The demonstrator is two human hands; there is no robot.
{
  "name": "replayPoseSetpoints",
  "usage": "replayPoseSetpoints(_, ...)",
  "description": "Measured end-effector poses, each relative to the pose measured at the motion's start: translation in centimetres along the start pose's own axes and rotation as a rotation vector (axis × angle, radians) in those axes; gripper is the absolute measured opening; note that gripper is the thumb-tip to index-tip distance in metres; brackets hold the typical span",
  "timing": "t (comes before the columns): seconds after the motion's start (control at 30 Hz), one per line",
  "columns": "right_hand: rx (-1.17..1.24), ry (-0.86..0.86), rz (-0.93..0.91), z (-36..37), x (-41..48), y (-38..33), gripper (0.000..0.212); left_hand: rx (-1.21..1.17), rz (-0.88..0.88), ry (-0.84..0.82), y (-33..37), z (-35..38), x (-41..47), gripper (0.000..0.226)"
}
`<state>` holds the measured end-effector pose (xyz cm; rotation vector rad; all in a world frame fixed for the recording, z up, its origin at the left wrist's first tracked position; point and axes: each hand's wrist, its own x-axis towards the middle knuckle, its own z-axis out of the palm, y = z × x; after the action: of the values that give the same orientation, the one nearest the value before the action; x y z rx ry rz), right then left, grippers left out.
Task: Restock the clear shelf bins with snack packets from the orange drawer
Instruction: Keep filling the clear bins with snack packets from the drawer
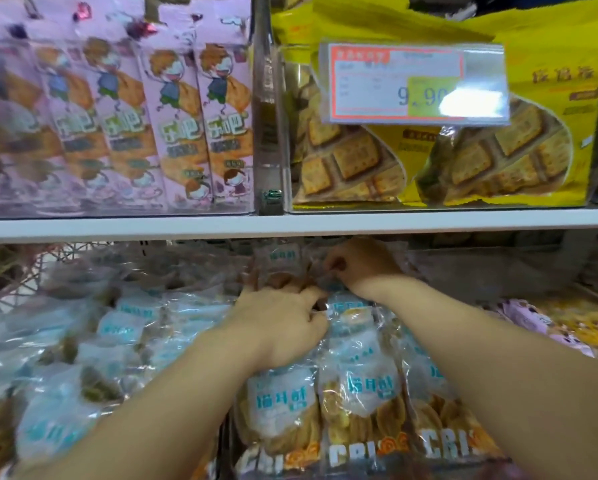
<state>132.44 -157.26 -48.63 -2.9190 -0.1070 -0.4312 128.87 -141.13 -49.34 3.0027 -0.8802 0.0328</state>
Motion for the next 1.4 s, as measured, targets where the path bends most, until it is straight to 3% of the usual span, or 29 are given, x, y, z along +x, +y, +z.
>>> replayPoseSetpoints(0.1, -0.006, -0.035, -0.024, 0.0, -0.3, 0.5, 0.024, -0.010, -0.009, -0.023, 0.1, -0.2, 0.2, 0.043)
replayPoseSetpoints(0.23, 0.017, 0.101, 0.031, 0.3, -0.1, 1.4, 0.029, -0.003, 0.002, -0.015, 0.1, -0.4, 0.2, 0.041)
replayPoseSetpoints(0.33, -0.106, -0.008, 0.074, 1.1, 0.1, 1.4, 0.038, 0.000, 0.010, -0.014, 0.1, -0.2, 0.2, 0.044)
replayPoseSetpoints(0.57, -0.010, -0.205, 0.000, 0.7, -0.4, 1.0, 0.045, 0.001, 0.007, -0.011, 0.1, 0.0, 0.1, 0.041)
replayPoseSetpoints(0.8, 0.088, -0.166, -0.066, 0.5, -0.8, 1.2, 0.052, -0.008, 0.007, -0.009, 0.1, 0.0, 0.0, 0.043)
replayPoseSetpoints(0.9, 0.069, -0.086, -0.030, 0.1, -1.0, 1.3, 0.045, -0.013, 0.006, -0.011, 0.0, 0.0, -0.2, 0.043)
replayPoseSetpoints(1.0, -0.143, 0.022, 0.034, 0.3, -1.4, 1.8, 0.017, -0.014, 0.006, -0.010, -0.1, 0.1, -0.2, 0.045)
replayPoseSetpoints(1.27, 0.053, 0.019, 0.276, 0.8, -1.3, 2.8, 0.030, -0.005, 0.004, 0.025, -0.3, 0.7, -0.4, 0.048)
replayPoseSetpoints(1.4, 0.076, 0.024, 0.318, 0.9, -1.2, 2.5, 0.023, -0.012, -0.020, 0.051, -0.1, 0.9, -0.5, 0.050)
